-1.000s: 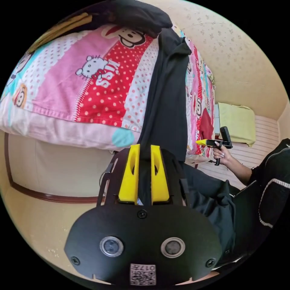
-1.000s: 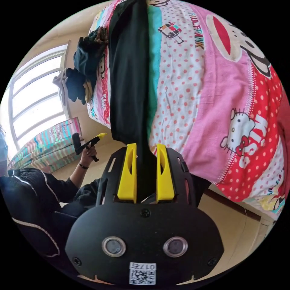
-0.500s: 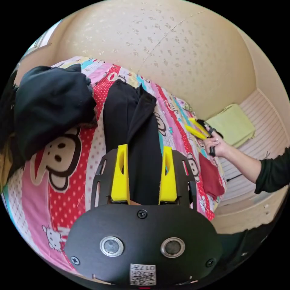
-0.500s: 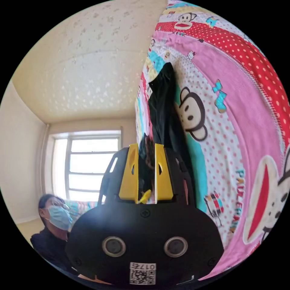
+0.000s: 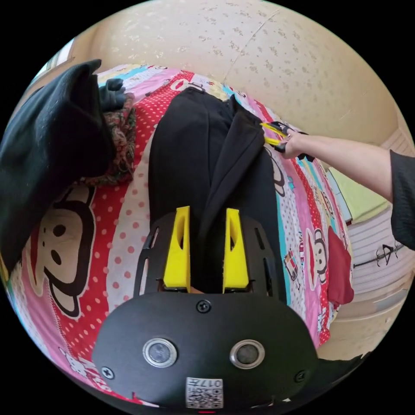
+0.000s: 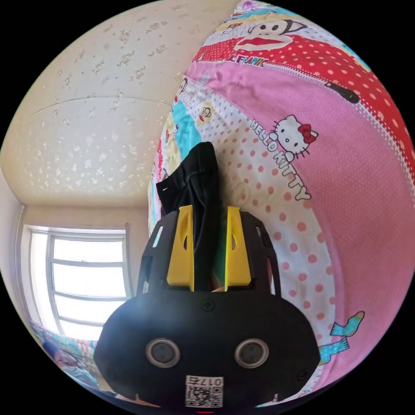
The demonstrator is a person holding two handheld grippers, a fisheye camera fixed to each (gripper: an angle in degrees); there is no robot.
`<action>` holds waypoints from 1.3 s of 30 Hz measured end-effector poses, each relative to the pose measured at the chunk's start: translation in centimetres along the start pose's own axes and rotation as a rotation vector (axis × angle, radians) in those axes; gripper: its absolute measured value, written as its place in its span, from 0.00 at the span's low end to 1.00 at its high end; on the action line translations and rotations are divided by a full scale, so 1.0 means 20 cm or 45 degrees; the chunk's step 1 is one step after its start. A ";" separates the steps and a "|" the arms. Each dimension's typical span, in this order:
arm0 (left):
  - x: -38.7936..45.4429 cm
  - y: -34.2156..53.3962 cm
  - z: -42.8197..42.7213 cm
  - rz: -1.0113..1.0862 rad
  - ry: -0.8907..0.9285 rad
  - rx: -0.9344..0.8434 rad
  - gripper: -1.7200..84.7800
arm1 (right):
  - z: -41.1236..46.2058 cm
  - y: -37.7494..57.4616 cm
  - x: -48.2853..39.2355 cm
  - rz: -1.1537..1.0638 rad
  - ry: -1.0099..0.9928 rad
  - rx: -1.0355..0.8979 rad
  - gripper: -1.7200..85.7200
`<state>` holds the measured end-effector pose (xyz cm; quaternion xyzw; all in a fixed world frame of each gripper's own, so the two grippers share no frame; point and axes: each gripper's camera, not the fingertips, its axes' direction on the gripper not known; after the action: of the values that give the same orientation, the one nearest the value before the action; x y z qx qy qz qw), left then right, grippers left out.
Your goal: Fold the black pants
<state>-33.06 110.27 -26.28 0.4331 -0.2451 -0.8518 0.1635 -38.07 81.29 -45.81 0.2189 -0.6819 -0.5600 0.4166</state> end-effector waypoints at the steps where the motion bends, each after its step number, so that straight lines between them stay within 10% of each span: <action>1: -0.01 0.00 0.00 -0.012 -0.011 0.008 0.12 | 0.01 -0.01 -0.02 -0.018 -0.009 0.038 0.11; 15: -0.12 -0.10 -0.25 -0.110 -0.019 0.152 0.04 | 0.46 0.04 -0.94 -0.558 -0.253 -0.121 0.07; 22: -0.40 -0.03 -0.11 -0.270 0.132 0.142 0.05 | 0.88 0.23 -0.72 -0.332 -0.477 -0.189 0.10; 34: -0.62 0.29 -0.36 -0.109 0.432 0.062 0.13 | 0.18 1.24 -0.69 -1.211 0.066 -0.964 0.12; 39: -0.56 0.50 -0.35 0.073 0.462 -0.194 0.13 | 0.01 1.77 -0.29 -0.978 0.241 -1.027 0.10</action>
<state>-20.20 105.50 -16.82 0.5587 -0.1588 -0.7709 0.2614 -29.09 95.65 -14.23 0.3241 -0.2449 -0.8655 0.2929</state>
